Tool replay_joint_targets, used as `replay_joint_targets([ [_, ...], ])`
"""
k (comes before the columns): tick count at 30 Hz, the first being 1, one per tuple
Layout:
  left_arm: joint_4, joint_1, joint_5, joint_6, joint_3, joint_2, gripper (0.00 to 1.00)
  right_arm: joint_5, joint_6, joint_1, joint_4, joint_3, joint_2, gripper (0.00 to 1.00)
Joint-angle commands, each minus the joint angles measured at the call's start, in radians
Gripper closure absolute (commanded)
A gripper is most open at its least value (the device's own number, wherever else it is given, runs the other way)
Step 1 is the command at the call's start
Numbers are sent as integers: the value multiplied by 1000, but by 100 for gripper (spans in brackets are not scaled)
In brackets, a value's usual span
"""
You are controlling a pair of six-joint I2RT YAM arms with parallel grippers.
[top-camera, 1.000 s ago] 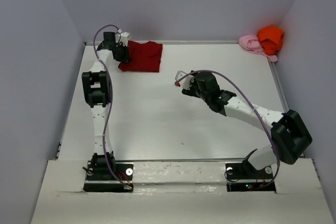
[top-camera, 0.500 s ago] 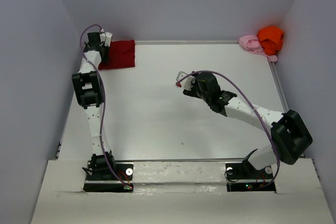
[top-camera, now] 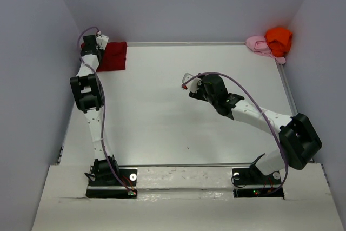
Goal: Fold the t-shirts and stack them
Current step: Neatly place the folded tshirt to the corner
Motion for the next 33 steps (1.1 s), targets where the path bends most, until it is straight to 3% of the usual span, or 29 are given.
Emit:
replay_joint_targets([
  [1, 116, 23, -90, 58, -68, -53, 49, 7, 13, -8, 40, -2, -23, 37],
  [2, 148, 23, -109, 58, -97, -70, 34, 7, 13, -8, 40, -4, -23, 37],
  [4, 241, 24, -143, 58, -178, -124, 14, 7, 13, -8, 40, -5, -22, 37],
  [5, 262, 24, -153, 58, -195, -139, 11, 6, 13, -8, 40, -4, -22, 37],
  [21, 270, 20, -155, 0, -280, -440, 8, 2, 18, -18, 36, -1, -20, 37],
  [24, 252, 20, 27, -98, -372, -594, 8, -51, 56, -90, 1, 18, -34, 37],
  [27, 271, 18, 203, -231, -582, -728, 8, -189, 142, -194, -10, 30, -98, 38],
  [30, 433, 18, 470, -351, -941, -980, 8, -458, 255, -403, -10, 30, -173, 38],
  [33, 674, 17, 569, -478, -1163, -1175, 8, -588, 335, -570, 20, 7, -202, 38],
])
